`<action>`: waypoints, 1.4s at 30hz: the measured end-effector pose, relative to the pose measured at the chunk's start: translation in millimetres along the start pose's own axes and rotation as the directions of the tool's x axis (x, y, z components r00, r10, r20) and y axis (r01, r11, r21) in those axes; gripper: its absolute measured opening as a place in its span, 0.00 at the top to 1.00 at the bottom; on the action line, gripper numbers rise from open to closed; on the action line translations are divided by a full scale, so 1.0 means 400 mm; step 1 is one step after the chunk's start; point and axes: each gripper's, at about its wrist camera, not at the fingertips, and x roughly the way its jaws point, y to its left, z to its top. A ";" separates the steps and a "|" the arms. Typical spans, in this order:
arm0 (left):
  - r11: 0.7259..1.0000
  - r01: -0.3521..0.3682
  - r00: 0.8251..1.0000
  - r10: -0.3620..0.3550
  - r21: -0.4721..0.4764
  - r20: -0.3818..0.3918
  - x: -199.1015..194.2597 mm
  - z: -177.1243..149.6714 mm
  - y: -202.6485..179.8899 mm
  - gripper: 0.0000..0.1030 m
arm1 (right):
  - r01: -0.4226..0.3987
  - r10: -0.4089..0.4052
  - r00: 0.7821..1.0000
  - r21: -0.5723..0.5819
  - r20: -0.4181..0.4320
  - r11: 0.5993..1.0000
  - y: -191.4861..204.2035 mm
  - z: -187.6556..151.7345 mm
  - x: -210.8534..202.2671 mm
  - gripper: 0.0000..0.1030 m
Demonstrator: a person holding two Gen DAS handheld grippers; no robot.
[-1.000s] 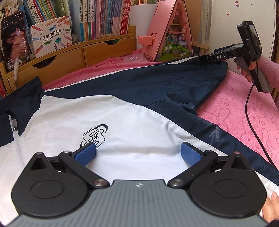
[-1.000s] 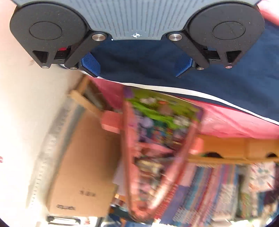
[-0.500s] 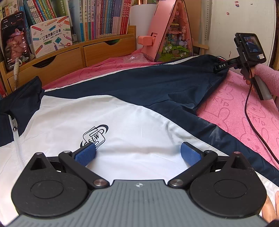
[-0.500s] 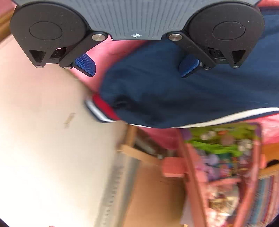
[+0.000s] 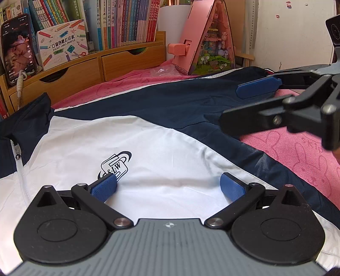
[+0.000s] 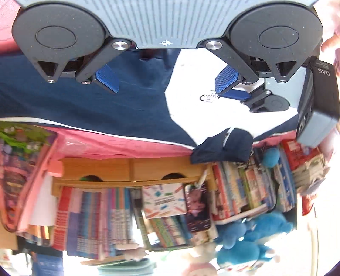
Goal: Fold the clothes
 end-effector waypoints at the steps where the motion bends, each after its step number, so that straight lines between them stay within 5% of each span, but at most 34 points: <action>1: 1.000 0.000 1.000 0.000 0.001 0.000 0.000 -0.001 0.000 0.00 | 0.023 -0.023 1.000 -0.034 -0.012 0.999 0.022 -0.005 0.027 0.05; 6: 1.000 -0.002 1.000 0.002 0.002 0.000 0.000 -0.002 -0.002 0.00 | 0.175 -0.177 0.979 -0.022 -0.103 0.984 -0.027 -0.044 0.103 0.08; 8: 1.000 0.003 1.000 -0.003 0.004 0.000 0.000 -0.002 -0.004 0.00 | 0.249 -0.246 0.959 0.008 -0.144 0.968 -0.085 -0.063 0.112 0.00; 15: 0.999 -0.030 1.000 0.030 -0.018 0.001 0.006 0.000 -0.016 0.00 | 0.253 -0.245 0.965 0.082 -0.097 0.964 -0.141 -0.101 0.065 0.00; 20: 0.984 -0.165 0.986 0.165 -0.064 -0.004 -0.047 -0.035 -0.011 0.00 | 0.247 -0.238 0.966 0.088 -0.103 0.965 -0.155 -0.101 0.078 0.00; 26: 0.933 -0.329 0.944 0.329 -0.145 -0.021 -0.197 -0.160 0.109 0.00 | 0.247 -0.238 0.966 0.083 -0.104 0.965 -0.152 -0.099 0.078 0.00; 29: 0.892 -0.379 0.924 0.378 -0.245 -0.051 -0.300 -0.242 0.205 0.00 | 0.243 -0.235 0.966 0.077 -0.105 0.967 -0.151 -0.098 0.078 0.00; 30: 0.861 -0.423 0.904 0.421 -0.284 -0.070 -0.334 -0.272 0.237 0.00 | 0.242 -0.234 0.967 0.074 -0.105 0.967 -0.150 -0.098 0.079 0.00; 35: 0.604 -0.662 0.730 0.653 -0.444 -0.200 -0.465 -0.384 0.365 0.00 | 0.241 -0.233 0.967 0.065 -0.106 0.968 -0.149 -0.096 0.082 0.00; 38: 0.573 -0.636 0.744 0.632 -0.518 -0.215 -0.497 -0.410 0.388 0.00 | 0.241 -0.233 0.967 0.064 -0.106 0.968 -0.149 -0.095 0.082 0.00; 42: 0.594 -0.652 0.737 0.643 -0.471 -0.209 -0.498 -0.397 0.337 0.00 | 0.241 -0.233 0.967 0.064 -0.106 0.969 -0.149 -0.094 0.083 0.00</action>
